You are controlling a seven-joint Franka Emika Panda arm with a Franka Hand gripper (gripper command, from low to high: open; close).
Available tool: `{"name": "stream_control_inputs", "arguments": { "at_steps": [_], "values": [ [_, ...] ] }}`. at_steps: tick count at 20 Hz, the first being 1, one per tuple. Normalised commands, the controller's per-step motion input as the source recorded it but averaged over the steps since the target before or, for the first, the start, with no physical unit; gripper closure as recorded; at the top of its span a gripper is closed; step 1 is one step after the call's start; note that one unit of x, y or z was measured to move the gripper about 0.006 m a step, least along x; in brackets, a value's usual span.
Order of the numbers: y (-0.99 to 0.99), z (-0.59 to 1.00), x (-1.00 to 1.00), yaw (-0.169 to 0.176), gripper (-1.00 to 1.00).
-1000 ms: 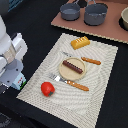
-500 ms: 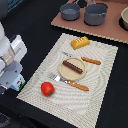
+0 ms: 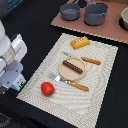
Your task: Interact with the objects in diverse but meaningful ways.
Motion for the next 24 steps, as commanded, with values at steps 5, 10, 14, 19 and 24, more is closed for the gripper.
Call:
{"name": "stream_control_inputs", "arguments": {
  "at_steps": [5, 10, 14, 19, 24],
  "values": [
    [0.94, 0.45, 0.52, 0.057, 1.0],
    [0.73, -0.15, 0.35, 0.076, 1.0],
    [0.33, -0.43, 0.04, 0.075, 1.0],
    [0.08, -0.15, -0.38, 0.058, 1.0],
    [-0.06, -0.22, -0.47, 0.023, 1.0]
  ]
}}
